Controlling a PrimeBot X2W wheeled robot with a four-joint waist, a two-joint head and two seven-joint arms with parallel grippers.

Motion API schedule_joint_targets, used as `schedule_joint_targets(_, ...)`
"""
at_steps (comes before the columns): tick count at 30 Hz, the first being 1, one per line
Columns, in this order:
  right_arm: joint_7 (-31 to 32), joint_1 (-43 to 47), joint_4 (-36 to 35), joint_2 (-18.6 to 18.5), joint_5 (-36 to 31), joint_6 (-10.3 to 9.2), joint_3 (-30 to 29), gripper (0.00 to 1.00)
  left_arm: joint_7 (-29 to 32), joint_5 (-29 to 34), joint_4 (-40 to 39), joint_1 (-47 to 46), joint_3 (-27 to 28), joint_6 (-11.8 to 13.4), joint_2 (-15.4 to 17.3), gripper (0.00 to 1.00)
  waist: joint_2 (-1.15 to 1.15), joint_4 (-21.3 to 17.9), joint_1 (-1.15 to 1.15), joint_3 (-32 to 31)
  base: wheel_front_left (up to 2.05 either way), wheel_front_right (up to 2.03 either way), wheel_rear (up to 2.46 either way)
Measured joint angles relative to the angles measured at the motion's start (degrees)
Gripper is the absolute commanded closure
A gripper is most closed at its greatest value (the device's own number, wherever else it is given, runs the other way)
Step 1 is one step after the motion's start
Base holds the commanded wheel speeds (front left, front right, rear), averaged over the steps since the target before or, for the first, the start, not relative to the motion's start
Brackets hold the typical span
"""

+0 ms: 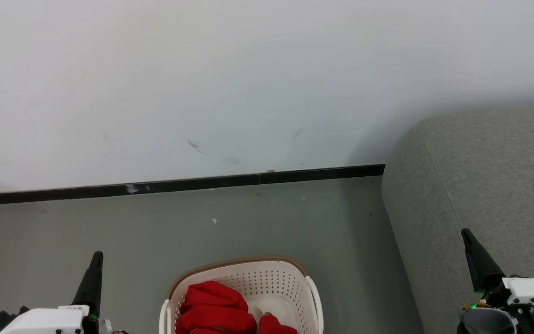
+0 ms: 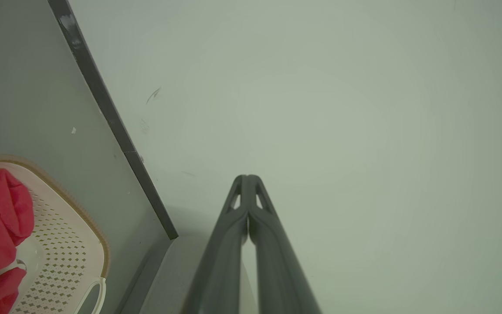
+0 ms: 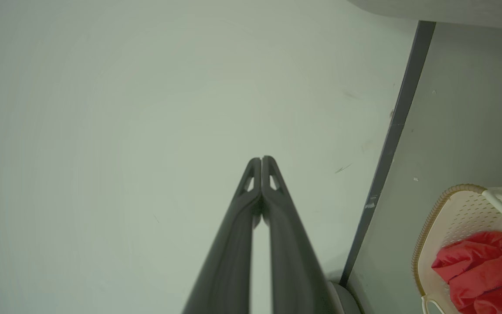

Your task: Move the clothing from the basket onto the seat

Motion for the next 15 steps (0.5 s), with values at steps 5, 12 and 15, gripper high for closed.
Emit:
schedule_joint_targets(5, 0.0, 0.0, 0.0, 0.0, 0.0, 0.0, 0.01, 1.0, 0.01, 0.0, 0.0, 0.0, 0.0, 0.0, 0.0, 1.0, 0.0, 0.0, 0.0, 0.0, 0.0, 0.0, 0.0)
schedule_joint_targets(12, 0.0, 0.0, 0.0, -0.01, 0.0, 0.0, 0.02, 1.0, 0.01, 0.0, 0.0, 0.0, 0.01, 0.0, 0.0, 1.0, 0.0, 0.0, 0.0, 0.0, 0.0, 0.0, 0.0)
schedule_joint_targets(15, 0.0, 0.0, 0.0, -0.01, 0.0, 0.0, 0.02, 1.0, 0.01, 0.0, 0.0, 0.0, 0.01, 0.0, 0.0, 1.0, 0.0, 0.0, 0.0, 0.0, 0.0, 0.0, 0.0)
